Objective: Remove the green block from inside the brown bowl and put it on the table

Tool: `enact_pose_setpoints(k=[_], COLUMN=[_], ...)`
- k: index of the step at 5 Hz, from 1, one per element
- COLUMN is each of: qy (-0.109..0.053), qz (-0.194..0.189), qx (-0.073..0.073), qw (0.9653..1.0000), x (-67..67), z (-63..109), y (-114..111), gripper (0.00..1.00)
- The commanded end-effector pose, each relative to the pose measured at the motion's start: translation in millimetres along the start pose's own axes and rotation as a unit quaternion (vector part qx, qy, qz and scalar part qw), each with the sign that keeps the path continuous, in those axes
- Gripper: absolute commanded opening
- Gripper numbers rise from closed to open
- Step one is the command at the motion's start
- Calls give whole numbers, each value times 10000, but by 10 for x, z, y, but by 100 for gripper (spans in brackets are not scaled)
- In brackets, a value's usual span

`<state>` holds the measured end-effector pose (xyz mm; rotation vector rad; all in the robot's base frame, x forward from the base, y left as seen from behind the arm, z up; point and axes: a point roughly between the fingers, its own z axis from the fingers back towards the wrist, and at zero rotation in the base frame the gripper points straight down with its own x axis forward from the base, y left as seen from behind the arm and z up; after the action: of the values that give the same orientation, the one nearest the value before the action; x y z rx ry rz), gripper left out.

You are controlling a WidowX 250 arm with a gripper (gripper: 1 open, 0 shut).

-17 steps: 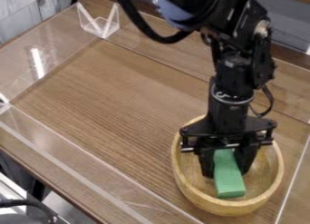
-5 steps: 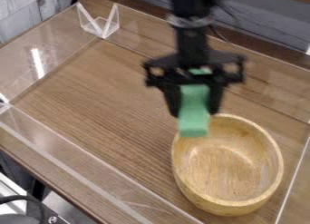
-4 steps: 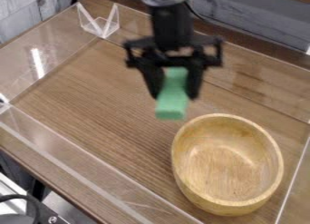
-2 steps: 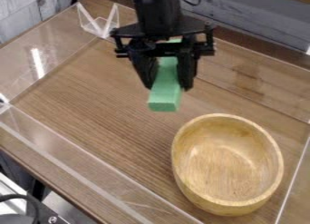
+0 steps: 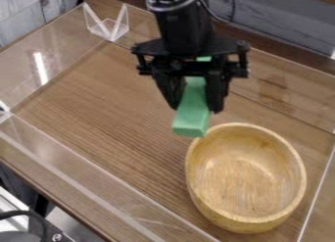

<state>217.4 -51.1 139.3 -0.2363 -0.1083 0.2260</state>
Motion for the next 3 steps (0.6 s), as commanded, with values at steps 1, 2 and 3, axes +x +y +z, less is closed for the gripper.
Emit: enact_pose_setpoints(k=[1, 2, 3], qy=[-279, -313, -339], qz=[-247, -337, -401], qx=[-88, -117, -142], qw=[9993, 9989, 9985], x=[-19, -35, -42], z=[81, 105, 127], y=[-62, -36, -11], gripper=[0, 0, 0])
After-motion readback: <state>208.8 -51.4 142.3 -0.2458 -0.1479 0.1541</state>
